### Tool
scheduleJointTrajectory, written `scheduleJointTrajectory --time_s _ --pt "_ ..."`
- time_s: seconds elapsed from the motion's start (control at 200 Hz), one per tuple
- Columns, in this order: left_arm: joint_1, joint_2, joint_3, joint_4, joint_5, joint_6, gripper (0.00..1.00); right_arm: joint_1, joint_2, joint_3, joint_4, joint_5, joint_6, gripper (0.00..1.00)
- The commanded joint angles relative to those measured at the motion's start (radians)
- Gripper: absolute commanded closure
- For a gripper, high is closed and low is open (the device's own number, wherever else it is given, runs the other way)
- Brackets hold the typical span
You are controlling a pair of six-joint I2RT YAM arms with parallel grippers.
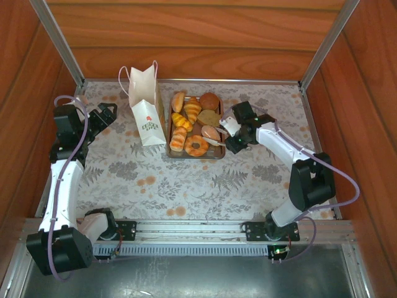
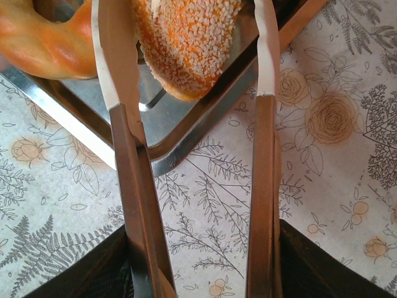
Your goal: Place the fake bread into the paper bag
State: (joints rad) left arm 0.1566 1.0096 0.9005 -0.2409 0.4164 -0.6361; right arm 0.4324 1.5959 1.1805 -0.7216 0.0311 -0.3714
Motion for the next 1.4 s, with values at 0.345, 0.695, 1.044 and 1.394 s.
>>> scheduleJointTrajectory --time_s 0.345,0.695,1.044,1.394 --pt "-0.014 -0.022 0.093 -0.001 0.045 0.057 0.06 0.002 -0.008 0.085 -0.069 -0.03 0.058 0.52" --pt "-0.038 -0.025 0.149 -0.008 0.049 0.047 0.07 0.005 -0.156 0.094 -0.031 -0.112 0.109 0.59" --pt "-0.101 0.082 0.228 -0.008 0.07 0.023 0.11 0.033 -0.344 0.15 0.161 -0.282 0.273 0.59" --pt "-0.156 0.251 0.294 -0.017 -0.016 -0.015 0.24 0.142 -0.35 0.252 0.407 -0.355 0.454 0.61"
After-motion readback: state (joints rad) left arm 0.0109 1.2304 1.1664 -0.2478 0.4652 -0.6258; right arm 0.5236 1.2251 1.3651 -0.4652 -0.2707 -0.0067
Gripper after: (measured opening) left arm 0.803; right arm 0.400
